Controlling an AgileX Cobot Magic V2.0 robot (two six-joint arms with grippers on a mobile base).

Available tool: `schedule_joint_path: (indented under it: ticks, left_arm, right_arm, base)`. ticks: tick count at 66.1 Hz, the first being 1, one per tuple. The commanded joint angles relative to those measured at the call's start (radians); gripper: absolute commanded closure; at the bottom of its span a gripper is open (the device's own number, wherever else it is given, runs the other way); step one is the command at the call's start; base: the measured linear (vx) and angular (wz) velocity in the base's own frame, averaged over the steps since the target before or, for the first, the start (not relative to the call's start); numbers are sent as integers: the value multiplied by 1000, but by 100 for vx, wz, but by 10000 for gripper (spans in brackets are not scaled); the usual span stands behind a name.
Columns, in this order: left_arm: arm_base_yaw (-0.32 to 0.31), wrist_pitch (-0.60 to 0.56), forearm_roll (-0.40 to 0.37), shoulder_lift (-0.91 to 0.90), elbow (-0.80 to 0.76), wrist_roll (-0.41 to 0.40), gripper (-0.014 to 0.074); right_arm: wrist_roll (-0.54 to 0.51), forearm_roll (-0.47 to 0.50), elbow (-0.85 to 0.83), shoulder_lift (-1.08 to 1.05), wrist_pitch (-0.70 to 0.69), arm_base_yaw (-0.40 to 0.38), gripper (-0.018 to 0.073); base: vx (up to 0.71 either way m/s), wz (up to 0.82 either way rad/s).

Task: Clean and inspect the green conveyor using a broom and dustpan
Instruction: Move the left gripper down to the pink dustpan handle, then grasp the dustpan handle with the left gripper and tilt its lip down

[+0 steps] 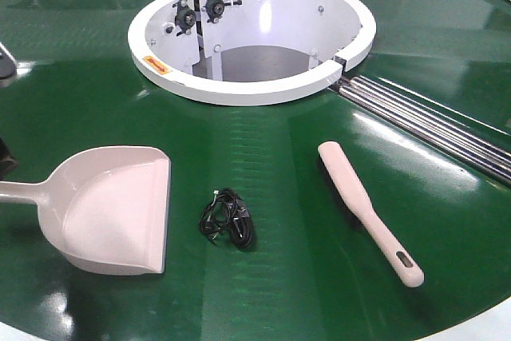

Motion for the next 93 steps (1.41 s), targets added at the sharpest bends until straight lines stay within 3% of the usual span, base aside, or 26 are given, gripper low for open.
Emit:
schedule_joint_path:
  ticks: [1, 7, 12, 17, 26, 47, 62, 82, 93]
  left_arm:
    - [2, -19, 2, 26, -35, 61, 42]
    - [2, 43, 20, 68, -35, 145, 42]
    - [0, 86, 60, 82, -37, 269, 42]
    - [0, 81, 105, 90, -44, 317, 42]
    - [0, 79, 215, 123, -44, 327, 42]
    - [1, 64, 223, 233, -56, 336, 42]
    - [1, 54, 234, 306, -56, 392, 42]
    - [1, -100, 257, 352, -56, 406, 42]
    - [1, -112, 271, 386, -56, 410, 42]
  right_arm:
    - [-2, -6, 3, -11, -78, -3, 568]
    - [-2, -6, 3, -11, -78, -3, 568]
    - [-2, -6, 3, -11, -78, -3, 568]
    - [-2, -6, 3, -11, -78, -3, 568]
    - [-2, -6, 3, -11, -78, -3, 568]
    - [-2, -6, 3, -11, -78, -3, 568]
    - [-2, -6, 3, -11, -78, -3, 568]
    - [-2, -6, 3, -11, -78, -3, 568]
    - [-2, -6, 3, -11, -78, -3, 568]
  base:
    - [0, 0]
    - [0, 0]
    - [0, 0]
    - [0, 0]
    - [0, 0]
    - [0, 0]
    - [0, 0]
    - [0, 0]
    - [0, 0]
